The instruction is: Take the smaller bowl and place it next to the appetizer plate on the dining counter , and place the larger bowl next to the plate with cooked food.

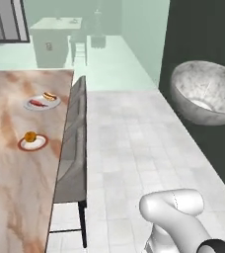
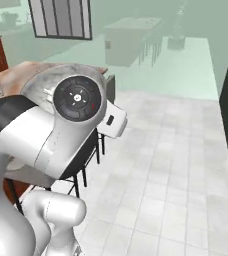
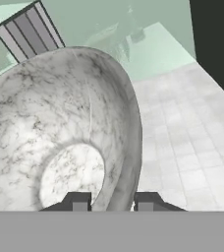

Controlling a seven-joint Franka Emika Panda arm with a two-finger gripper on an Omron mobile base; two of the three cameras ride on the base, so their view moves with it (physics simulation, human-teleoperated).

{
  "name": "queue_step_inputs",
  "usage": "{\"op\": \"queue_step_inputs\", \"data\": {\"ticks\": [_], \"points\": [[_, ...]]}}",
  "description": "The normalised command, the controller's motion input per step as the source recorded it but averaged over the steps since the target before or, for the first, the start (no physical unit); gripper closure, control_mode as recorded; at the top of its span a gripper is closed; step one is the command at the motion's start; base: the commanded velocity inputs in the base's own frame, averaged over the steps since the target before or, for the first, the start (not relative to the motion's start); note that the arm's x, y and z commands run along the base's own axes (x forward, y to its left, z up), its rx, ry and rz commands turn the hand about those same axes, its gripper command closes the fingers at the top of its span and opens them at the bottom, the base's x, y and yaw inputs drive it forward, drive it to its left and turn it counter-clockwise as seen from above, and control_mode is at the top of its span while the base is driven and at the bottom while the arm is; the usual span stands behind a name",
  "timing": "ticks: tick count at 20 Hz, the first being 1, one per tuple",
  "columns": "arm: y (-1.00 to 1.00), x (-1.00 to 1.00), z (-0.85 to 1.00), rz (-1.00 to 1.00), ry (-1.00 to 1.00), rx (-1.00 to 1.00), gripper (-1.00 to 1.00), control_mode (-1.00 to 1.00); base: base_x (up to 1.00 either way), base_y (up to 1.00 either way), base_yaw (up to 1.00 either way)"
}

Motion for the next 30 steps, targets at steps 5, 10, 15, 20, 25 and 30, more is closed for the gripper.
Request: {"op": "queue_step_inputs", "data": {"ticks": [5,10,15,20,25,30], "points": [[0.00,0.00,0.00,0.00,0.00,0.00,1.00,1.00,1.00,-0.72,0.55],[0.00,0.00,0.00,0.00,0.00,0.00,1.00,1.00,1.00,-0.78,0.51],[0.00,0.00,0.00,0.00,0.00,0.00,1.00,1.00,1.00,-0.78,0.51],[0.00,0.00,0.00,0.00,0.00,0.00,1.00,1.00,1.00,-0.73,0.53],[0.00,0.00,0.00,0.00,0.00,0.00,1.00,1.00,1.00,-0.80,0.54],[0.00,0.00,0.00,0.00,0.00,0.00,1.00,1.00,1.00,-0.80,0.54]]}}
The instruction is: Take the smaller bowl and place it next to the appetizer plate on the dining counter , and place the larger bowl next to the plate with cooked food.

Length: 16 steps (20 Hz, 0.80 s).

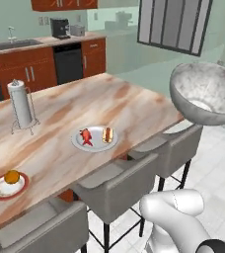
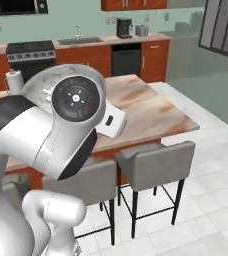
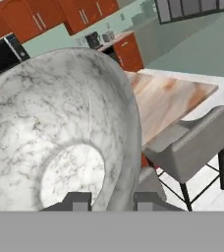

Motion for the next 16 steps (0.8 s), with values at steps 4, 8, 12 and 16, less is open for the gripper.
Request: {"op": "queue_step_inputs", "data": {"ticks": [4,8,12,16], "points": [[0.00,0.00,0.00,0.00,0.00,0.00,1.00,1.00,1.00,-0.54,0.56],[0.00,0.00,0.00,0.00,0.00,0.00,1.00,1.00,1.00,-0.36,0.60],[0.00,0.00,0.00,0.00,0.00,0.00,1.00,1.00,1.00,-0.21,0.62],[0.00,0.00,0.00,0.00,0.00,0.00,1.00,1.00,1.00,-0.27,0.63]]}}
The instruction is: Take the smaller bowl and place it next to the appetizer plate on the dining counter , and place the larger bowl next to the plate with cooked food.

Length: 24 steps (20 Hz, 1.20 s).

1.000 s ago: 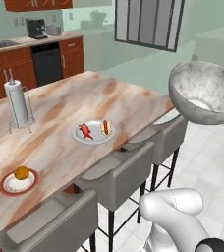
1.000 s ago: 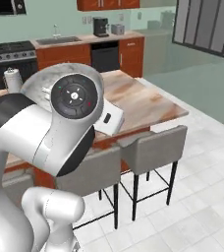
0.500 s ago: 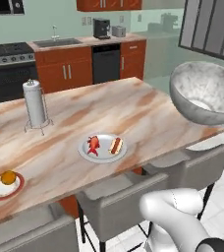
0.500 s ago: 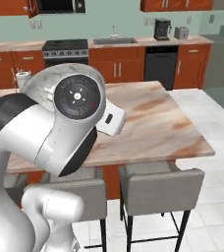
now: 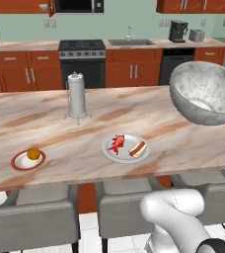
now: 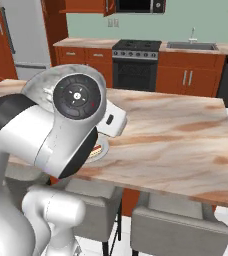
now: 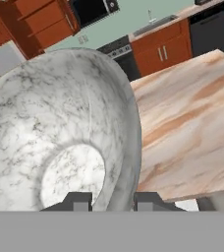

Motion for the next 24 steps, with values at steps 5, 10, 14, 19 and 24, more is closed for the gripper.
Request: {"op": "queue_step_inputs", "data": {"ticks": [5,10,14,19,24], "points": [[0.00,0.00,0.00,0.00,0.00,0.00,1.00,1.00,0.65,-0.39,0.44],[-0.69,0.31,-0.59,0.03,0.09,-0.10,1.00,-1.00,0.00,0.00,0.00],[-0.53,0.78,-0.76,-0.07,0.33,-0.17,1.00,-1.00,0.00,0.00,0.00],[-0.08,0.98,-0.76,-0.11,0.14,-0.19,1.00,-1.00,0.00,0.00,0.00],[0.00,0.92,-0.80,-0.09,0.00,-0.07,1.00,-1.00,0.00,0.00,0.00]]}}
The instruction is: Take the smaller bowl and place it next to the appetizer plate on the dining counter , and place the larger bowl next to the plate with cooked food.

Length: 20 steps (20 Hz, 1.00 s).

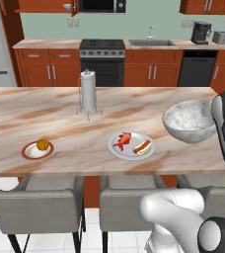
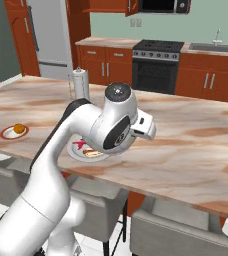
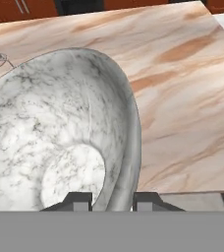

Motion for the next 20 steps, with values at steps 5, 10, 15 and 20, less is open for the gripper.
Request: {"op": "queue_step_inputs", "data": {"ticks": [5,10,15,20], "points": [[0.00,0.74,-0.91,-0.05,-0.02,0.08,1.00,-1.00,0.00,0.00,0.00],[-0.07,0.55,-0.59,0.00,-0.01,0.18,1.00,-1.00,0.00,0.00,0.00],[-0.33,0.46,-0.30,0.00,0.00,0.16,1.00,-1.00,0.00,0.00,0.00],[-0.57,0.62,-0.23,0.00,0.00,0.01,1.00,-1.00,0.00,0.00,0.00]]}}
